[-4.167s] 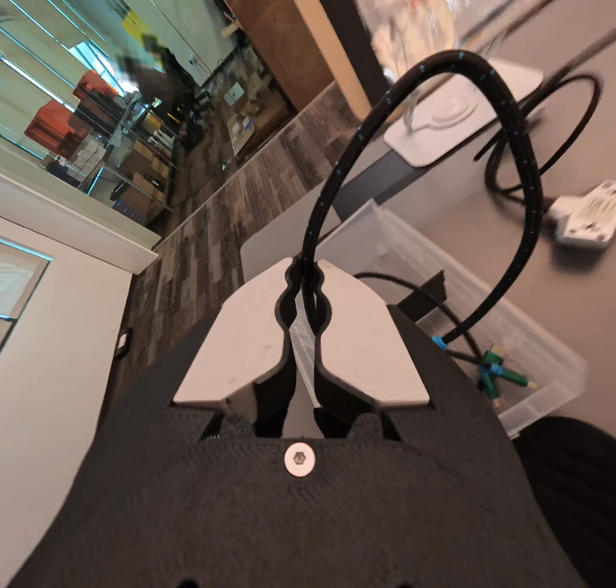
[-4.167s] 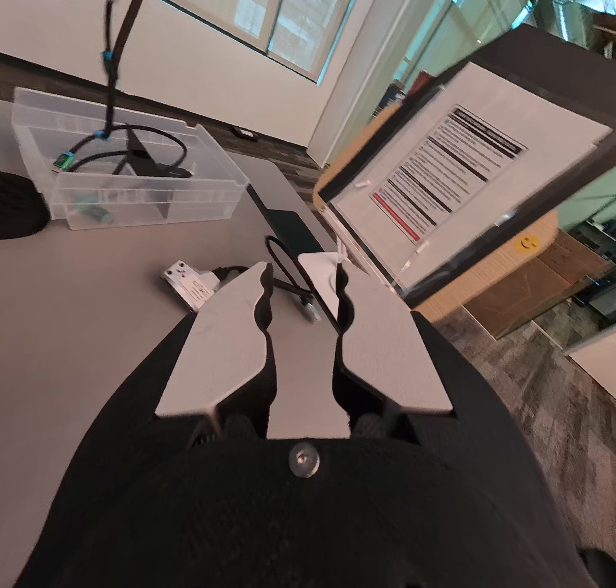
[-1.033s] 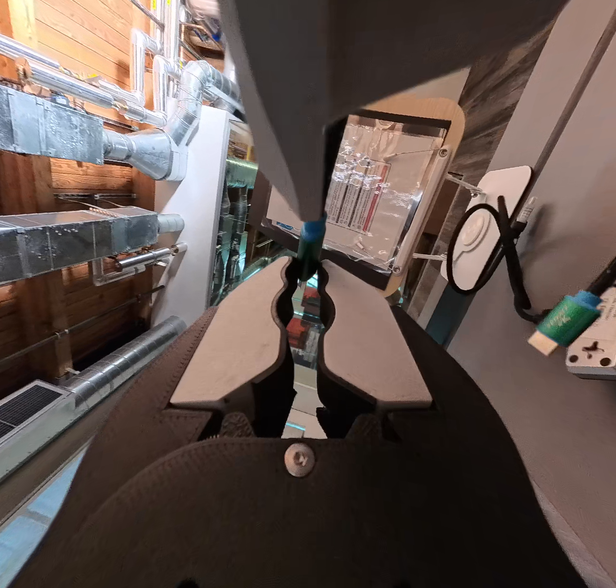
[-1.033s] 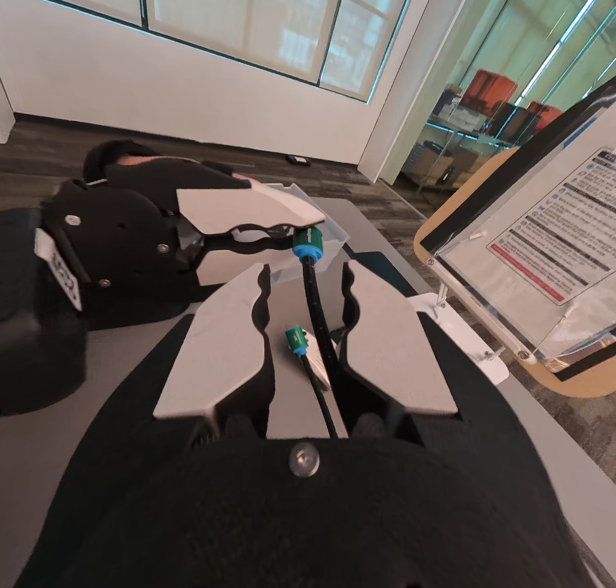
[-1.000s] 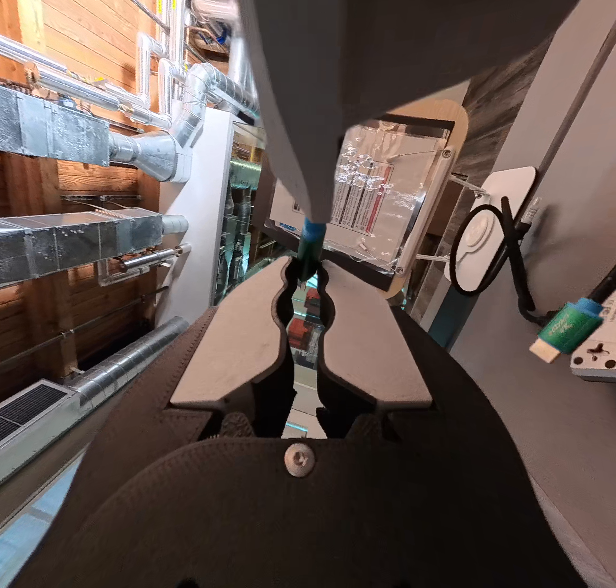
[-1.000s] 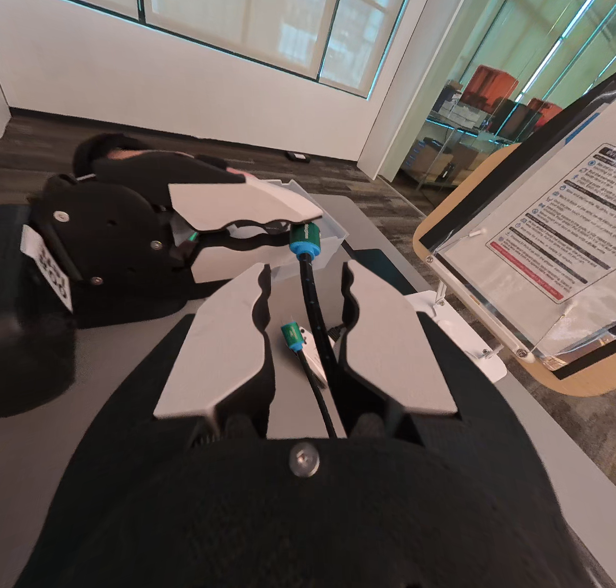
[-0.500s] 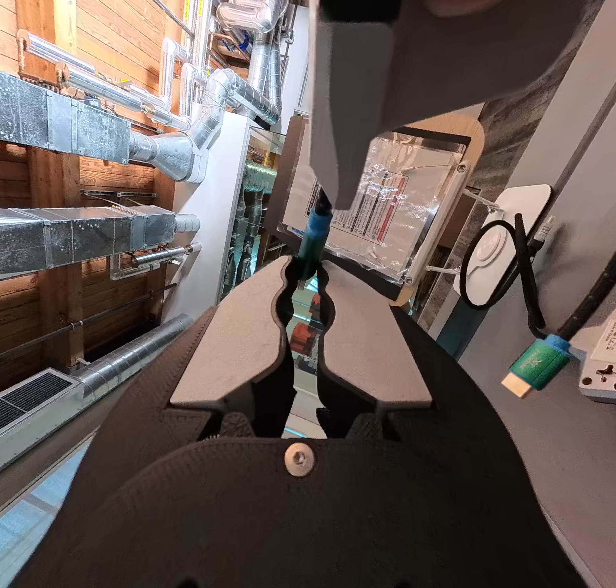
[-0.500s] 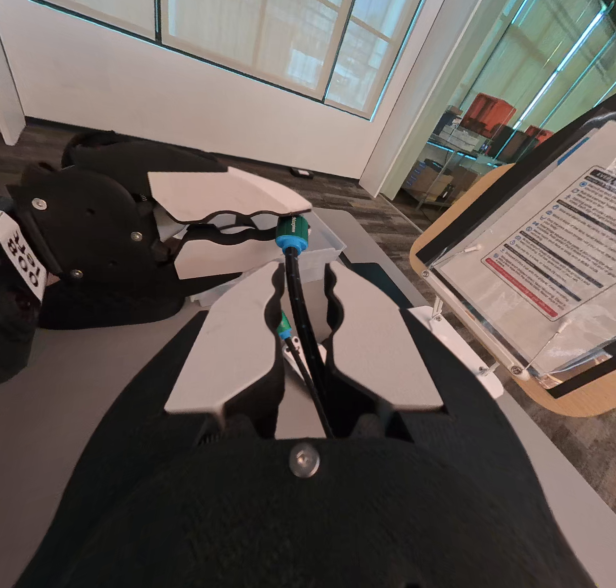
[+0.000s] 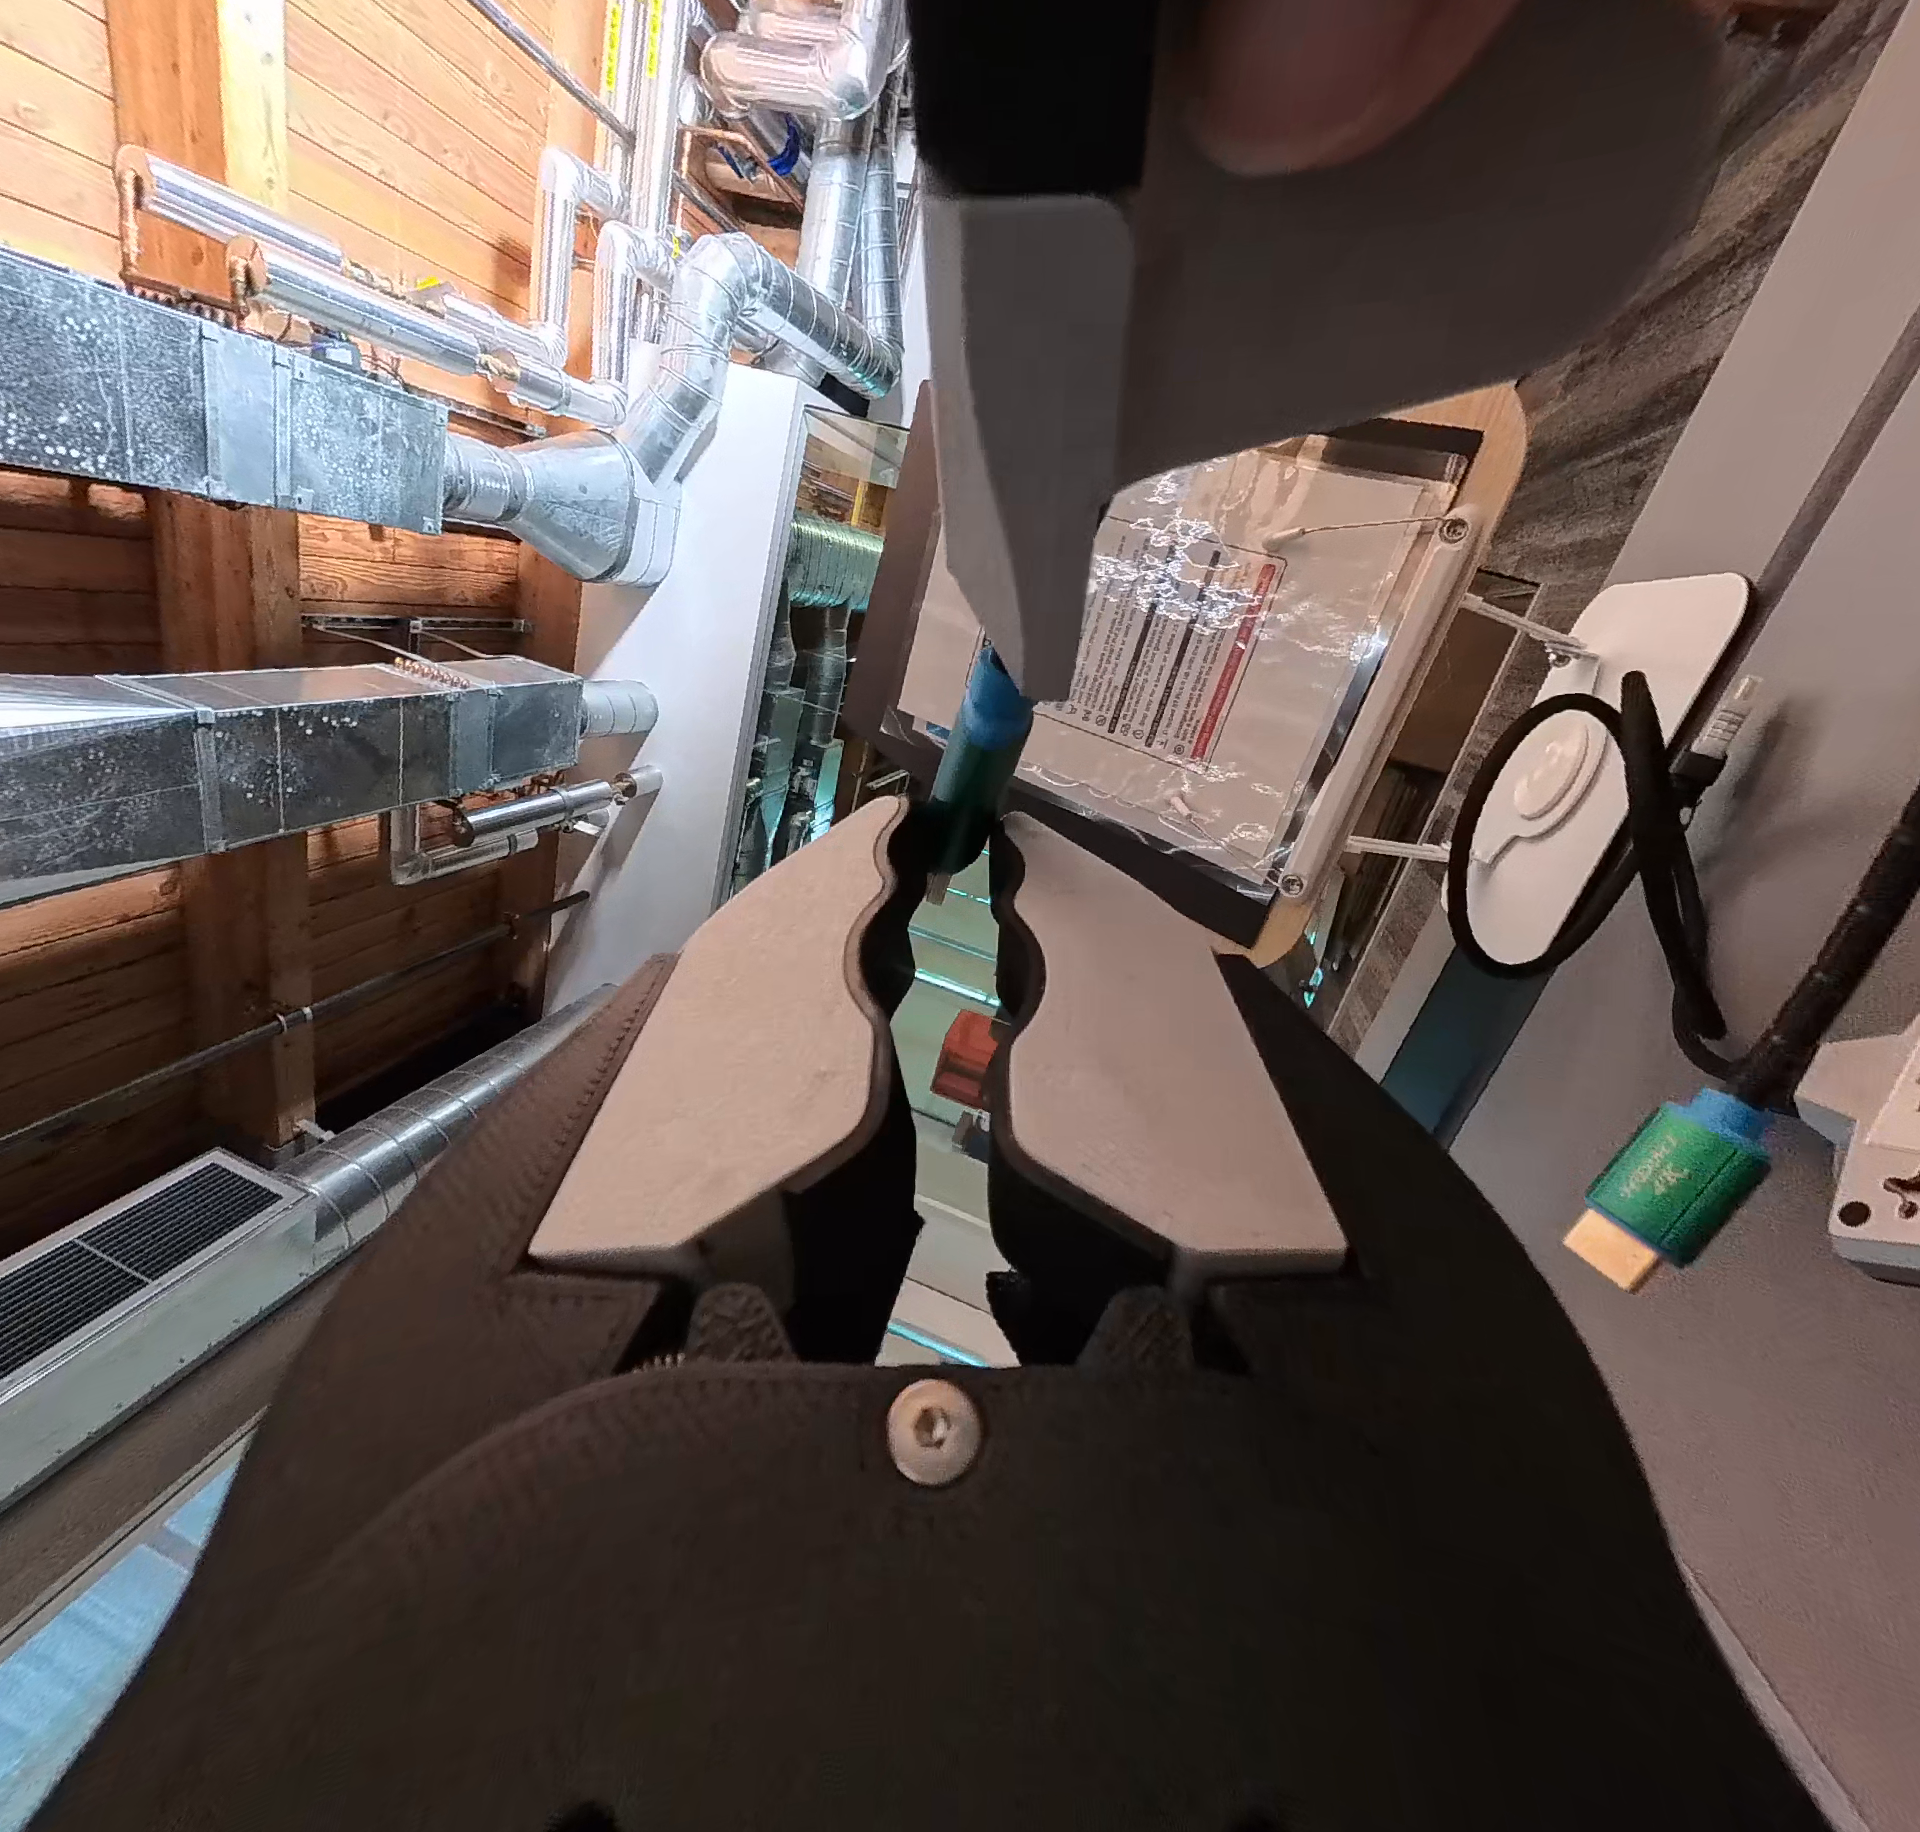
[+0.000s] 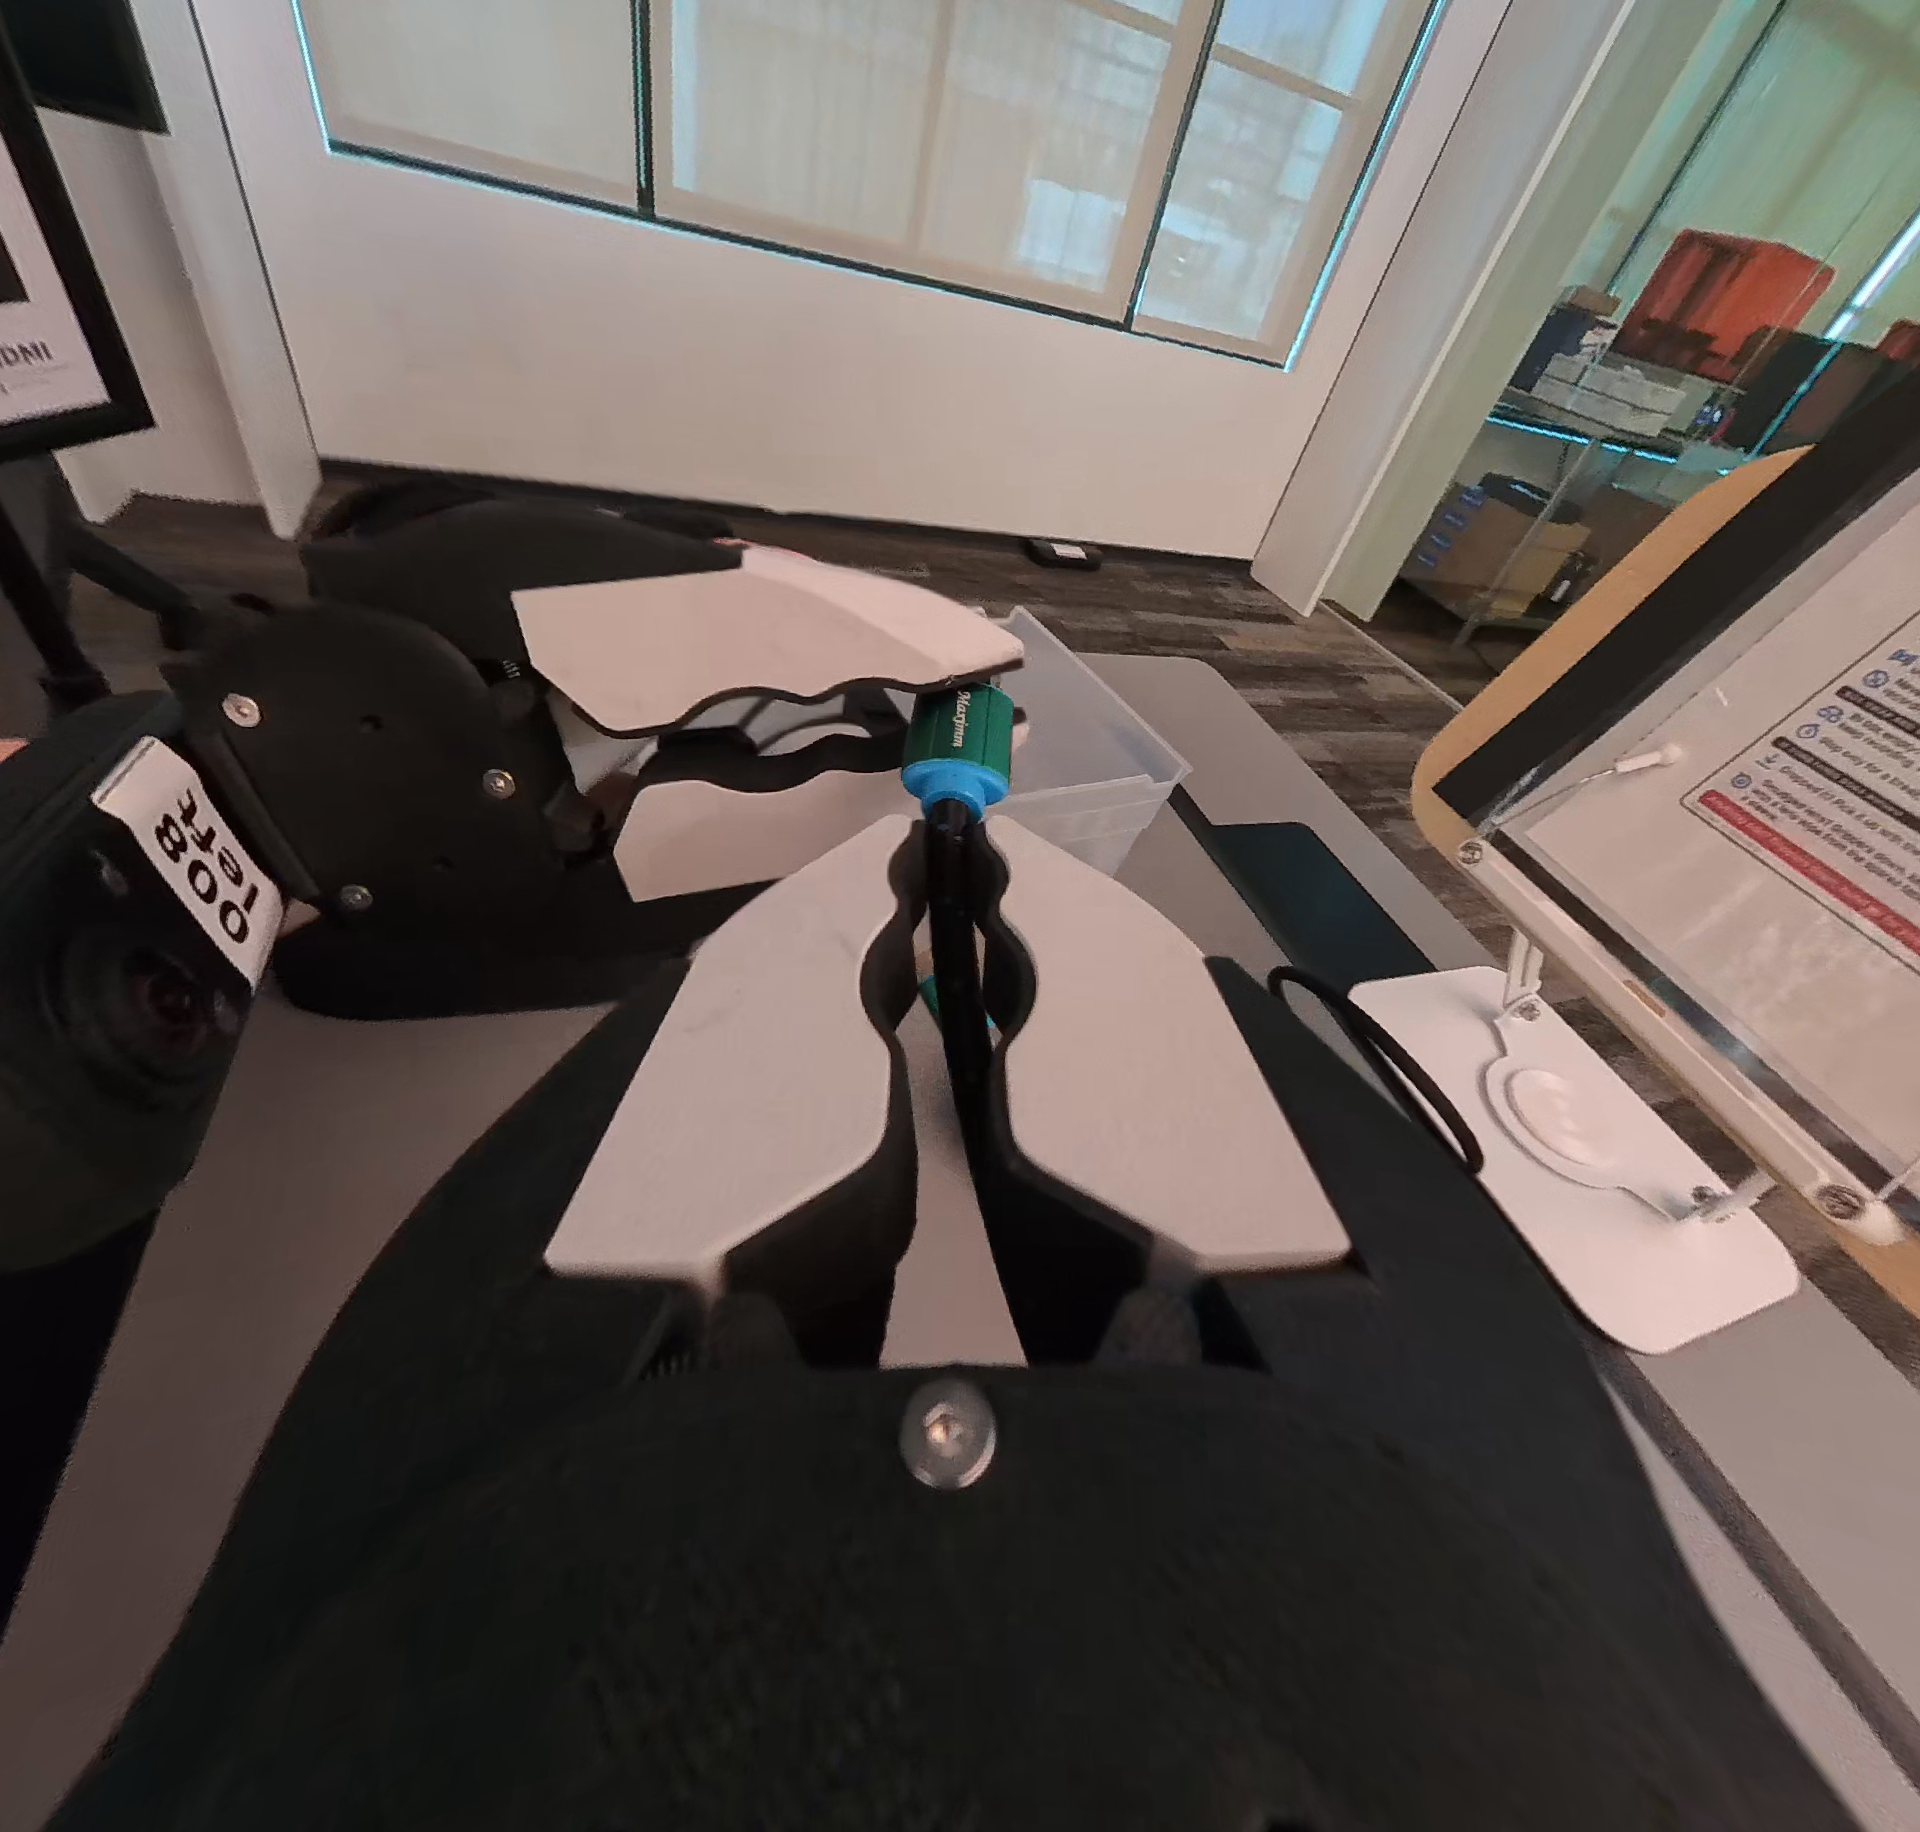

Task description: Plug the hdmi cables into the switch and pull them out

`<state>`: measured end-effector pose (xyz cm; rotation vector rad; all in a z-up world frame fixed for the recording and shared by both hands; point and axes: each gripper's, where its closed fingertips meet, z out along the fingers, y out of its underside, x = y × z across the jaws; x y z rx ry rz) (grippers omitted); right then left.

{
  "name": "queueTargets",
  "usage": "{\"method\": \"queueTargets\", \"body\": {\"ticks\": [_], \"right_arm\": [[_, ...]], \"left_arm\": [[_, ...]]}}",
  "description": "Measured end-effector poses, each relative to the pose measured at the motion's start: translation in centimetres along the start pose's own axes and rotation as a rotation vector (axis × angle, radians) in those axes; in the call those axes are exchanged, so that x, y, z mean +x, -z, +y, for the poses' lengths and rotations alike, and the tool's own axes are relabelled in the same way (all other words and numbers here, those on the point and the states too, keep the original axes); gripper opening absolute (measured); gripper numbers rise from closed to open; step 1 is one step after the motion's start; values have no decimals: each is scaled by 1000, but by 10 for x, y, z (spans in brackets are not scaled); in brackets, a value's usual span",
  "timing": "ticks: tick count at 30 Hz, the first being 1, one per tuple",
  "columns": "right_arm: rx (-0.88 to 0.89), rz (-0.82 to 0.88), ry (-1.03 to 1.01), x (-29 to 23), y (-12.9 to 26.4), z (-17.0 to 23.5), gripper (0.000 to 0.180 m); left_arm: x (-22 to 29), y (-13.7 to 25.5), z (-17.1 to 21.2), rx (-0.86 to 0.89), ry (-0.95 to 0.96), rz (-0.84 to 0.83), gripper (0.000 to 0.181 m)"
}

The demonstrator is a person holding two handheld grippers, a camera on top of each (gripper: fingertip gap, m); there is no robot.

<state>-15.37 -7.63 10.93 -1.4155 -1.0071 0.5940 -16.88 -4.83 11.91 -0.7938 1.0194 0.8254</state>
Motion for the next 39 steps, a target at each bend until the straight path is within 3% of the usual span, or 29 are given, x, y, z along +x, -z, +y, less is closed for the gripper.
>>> {"method": "queueTargets", "body": {"ticks": [1,8,11,15,18,20,24,33,39], "right_arm": [[17,-8,-17,0,0,-2,8],[15,-31,-10,0,0,1,8],[30,-102,-34,2,6,1,8],[117,-229,-35,6,33,-9,8],[191,-283,-24,12,61,-19,8],[228,-308,-26,16,78,-24,8],[272,-386,-15,11,101,-30,7],[261,-386,5,14,112,-27,7],[174,-477,23,2,113,-12,7]], "left_arm": [[-2,0,0,0,-1,-9,11],[2,1,0,19,47,19,11],[6,7,-12,114,361,150,19],[-12,22,-20,255,821,307,54],[-30,35,-13,366,1065,353,59],[-24,33,2,324,1160,400,59],[9,26,22,219,1196,511,64],[9,27,30,217,1169,502,56],[23,25,38,156,1131,542,52]]}}
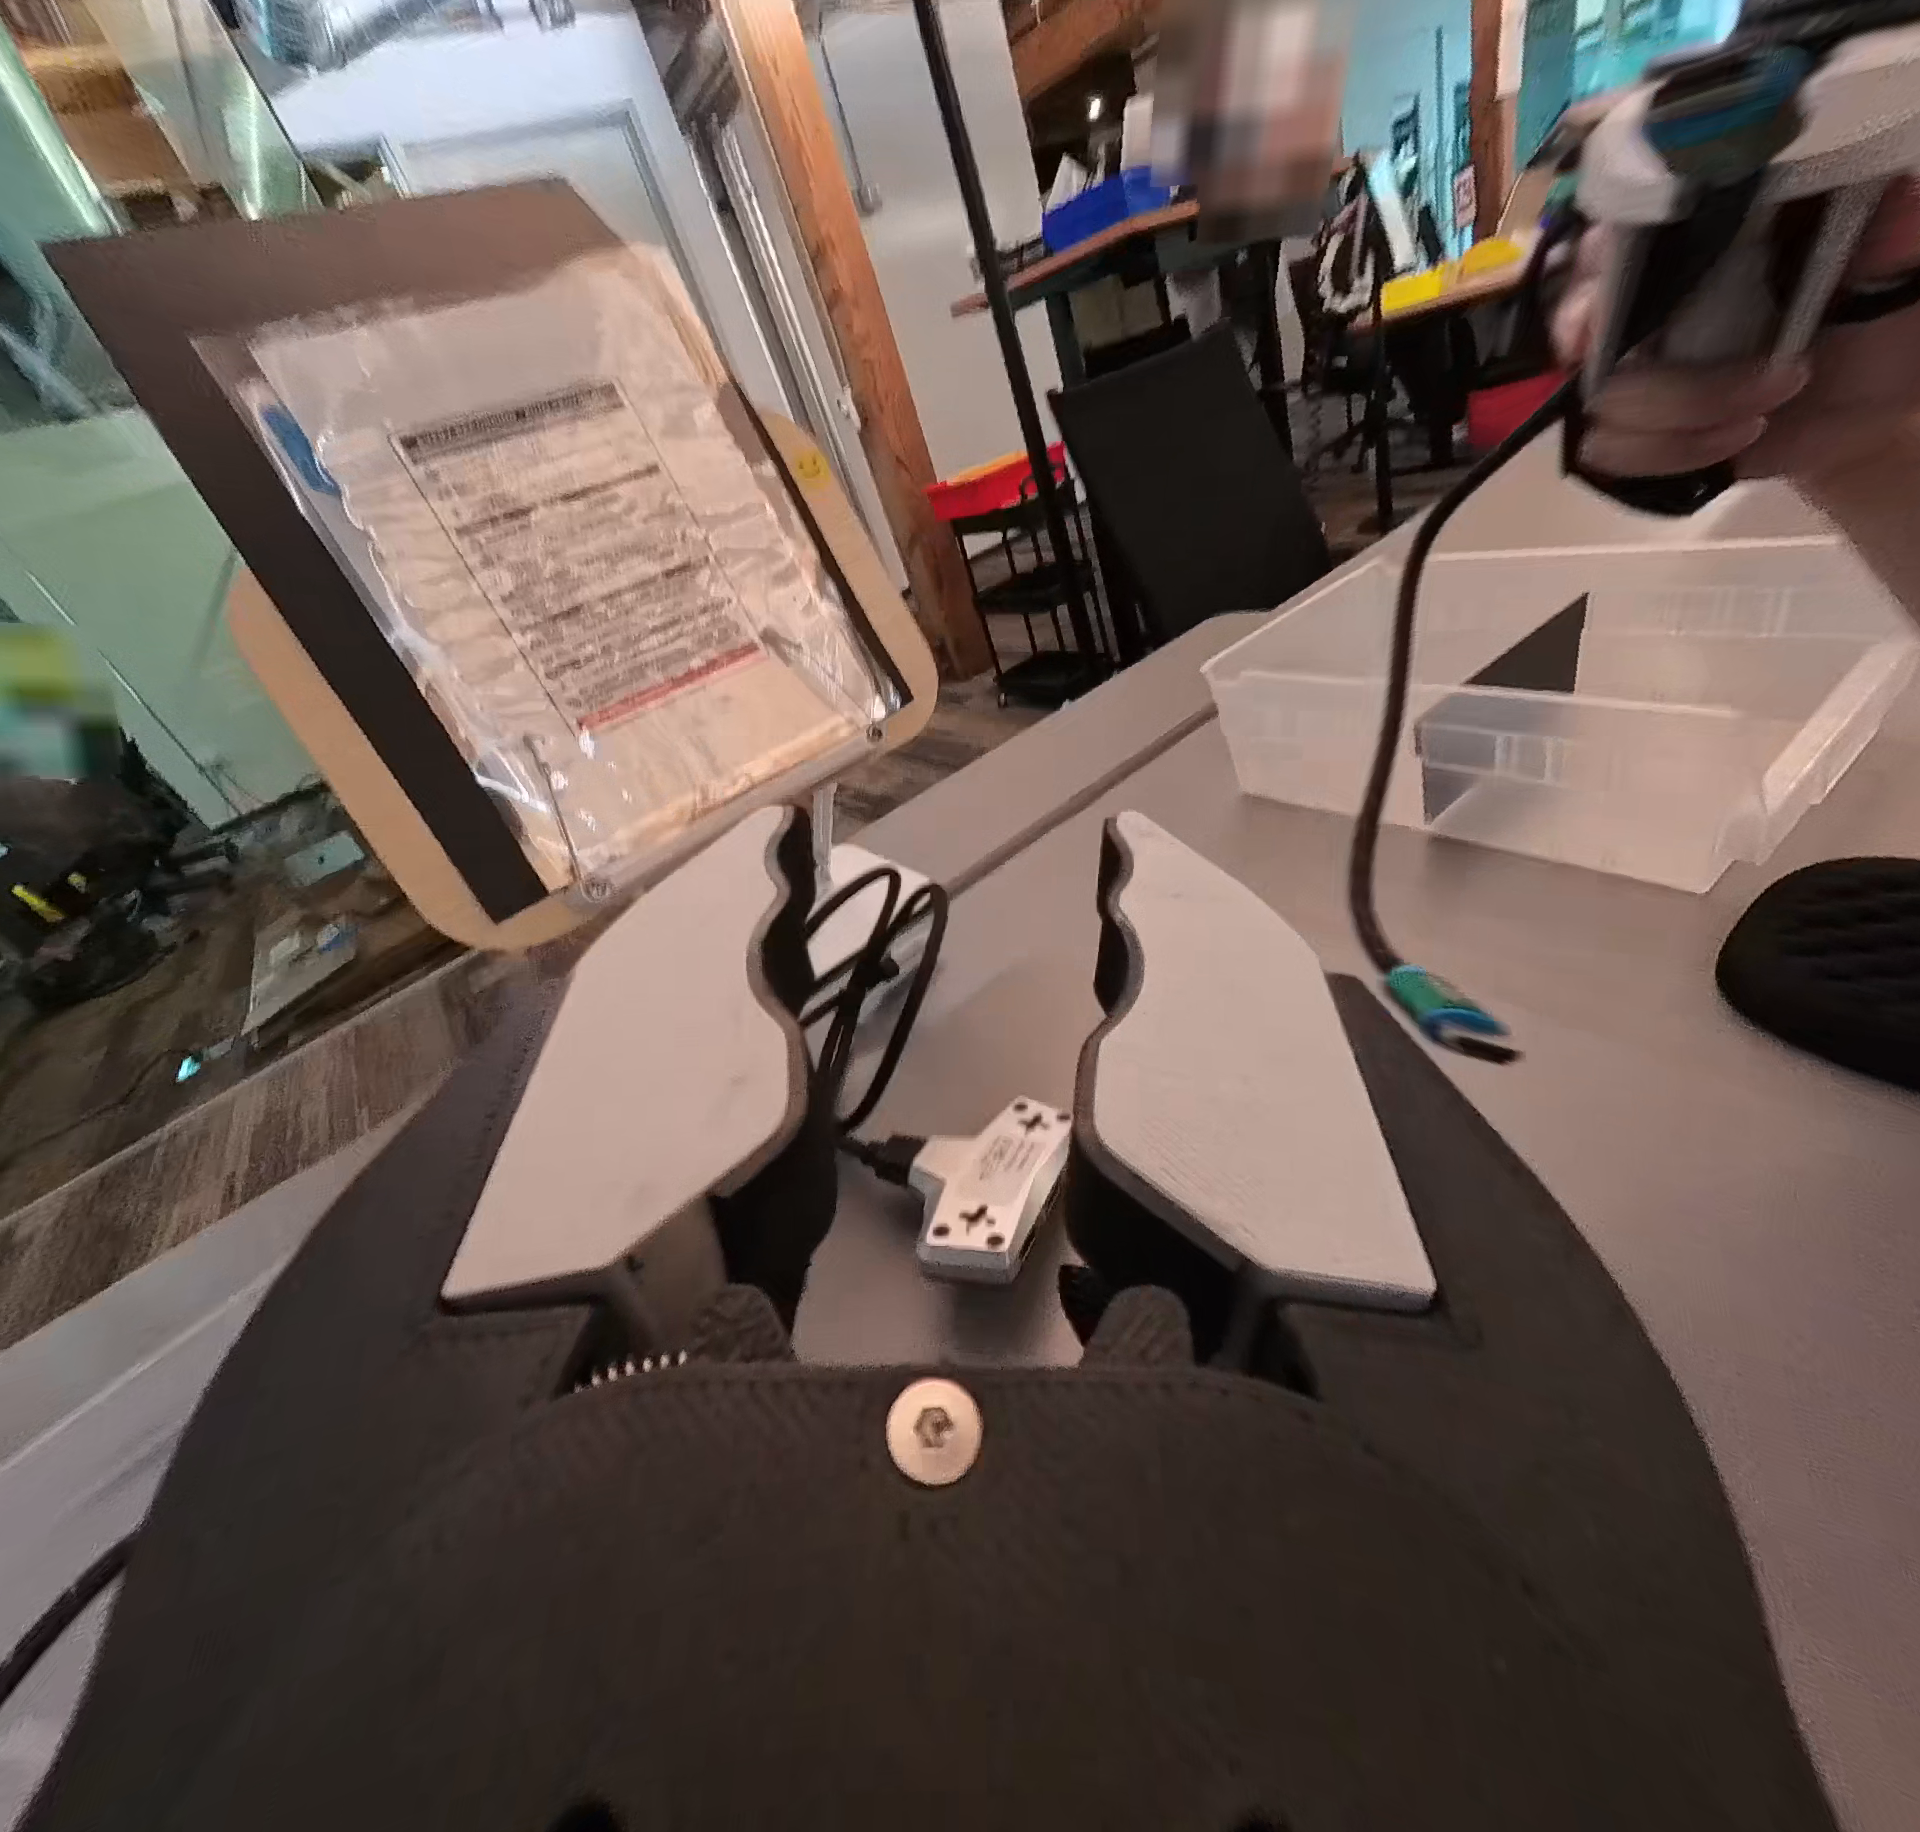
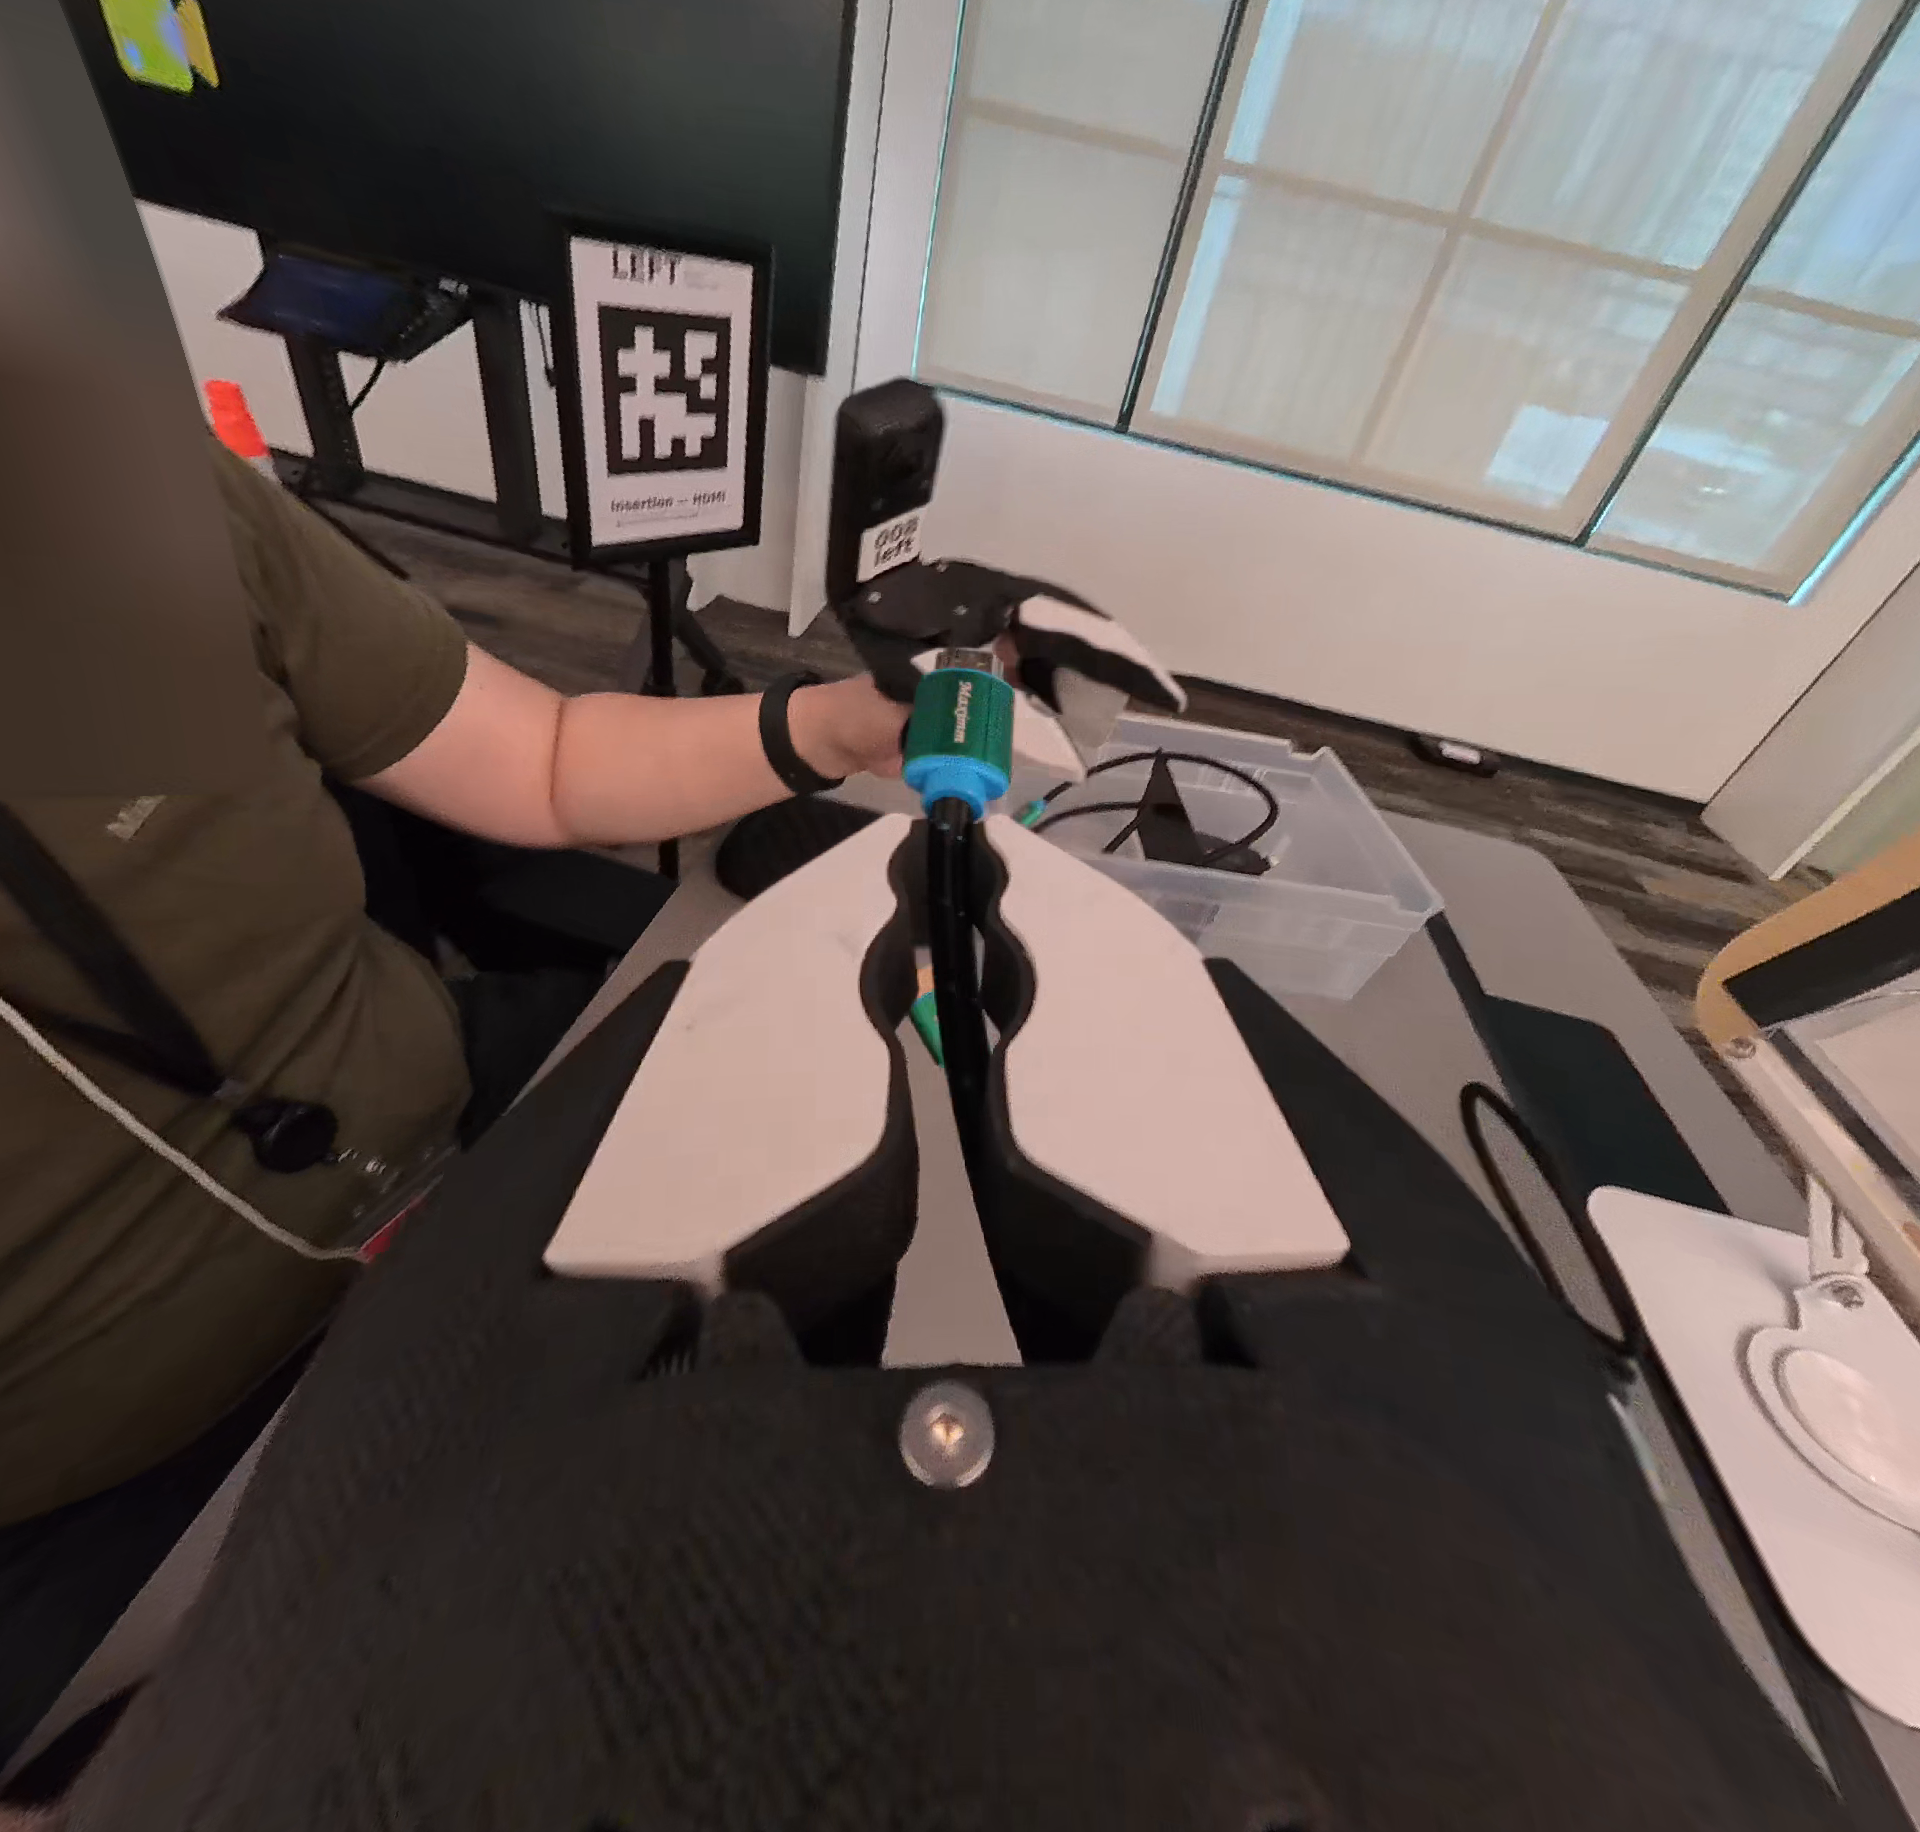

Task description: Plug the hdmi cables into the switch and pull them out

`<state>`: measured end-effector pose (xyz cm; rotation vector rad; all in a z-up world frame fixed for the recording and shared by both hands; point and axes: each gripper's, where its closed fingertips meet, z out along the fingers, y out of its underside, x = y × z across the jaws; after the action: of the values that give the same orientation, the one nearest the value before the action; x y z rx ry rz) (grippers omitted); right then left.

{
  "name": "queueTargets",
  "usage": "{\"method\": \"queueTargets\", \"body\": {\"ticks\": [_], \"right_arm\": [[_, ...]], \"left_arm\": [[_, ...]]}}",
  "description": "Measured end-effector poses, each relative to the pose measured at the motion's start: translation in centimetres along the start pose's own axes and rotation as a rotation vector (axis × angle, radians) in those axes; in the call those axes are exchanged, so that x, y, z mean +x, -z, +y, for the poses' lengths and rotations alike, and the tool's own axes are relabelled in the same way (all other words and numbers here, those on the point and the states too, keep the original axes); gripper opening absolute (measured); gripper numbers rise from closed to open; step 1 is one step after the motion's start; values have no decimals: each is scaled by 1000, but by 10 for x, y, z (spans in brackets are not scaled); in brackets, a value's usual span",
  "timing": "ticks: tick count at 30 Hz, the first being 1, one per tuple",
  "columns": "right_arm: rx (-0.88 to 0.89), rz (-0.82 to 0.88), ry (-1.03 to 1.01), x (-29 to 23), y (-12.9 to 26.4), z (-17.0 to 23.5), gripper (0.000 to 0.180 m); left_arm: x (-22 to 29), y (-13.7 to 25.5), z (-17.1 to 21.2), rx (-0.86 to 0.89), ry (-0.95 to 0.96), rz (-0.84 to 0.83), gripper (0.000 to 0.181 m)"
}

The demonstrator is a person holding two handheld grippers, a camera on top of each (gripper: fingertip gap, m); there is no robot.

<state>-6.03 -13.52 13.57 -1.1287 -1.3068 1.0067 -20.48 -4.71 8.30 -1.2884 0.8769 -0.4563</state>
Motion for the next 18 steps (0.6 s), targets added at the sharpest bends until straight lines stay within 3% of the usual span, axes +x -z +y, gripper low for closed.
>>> {"method": "queueTargets", "body": {"ticks": [3,7,10,13,18], "right_arm": [[-79,-25,4,-6,1,12,7],[-97,-17,8,-8,5,14,8],[-85,-9,20,-9,8,10,7],[-82,6,31,-9,12,8,8],[-81,28,43,-7,18,6,7]], "left_arm": [[1,-19,43,-192,68,44,48],[18,-46,111,-449,262,131,63],[8,-60,150,-538,161,7,66],[9,-66,197,-723,185,5,74],[10,-69,234,-823,245,21,62]]}}
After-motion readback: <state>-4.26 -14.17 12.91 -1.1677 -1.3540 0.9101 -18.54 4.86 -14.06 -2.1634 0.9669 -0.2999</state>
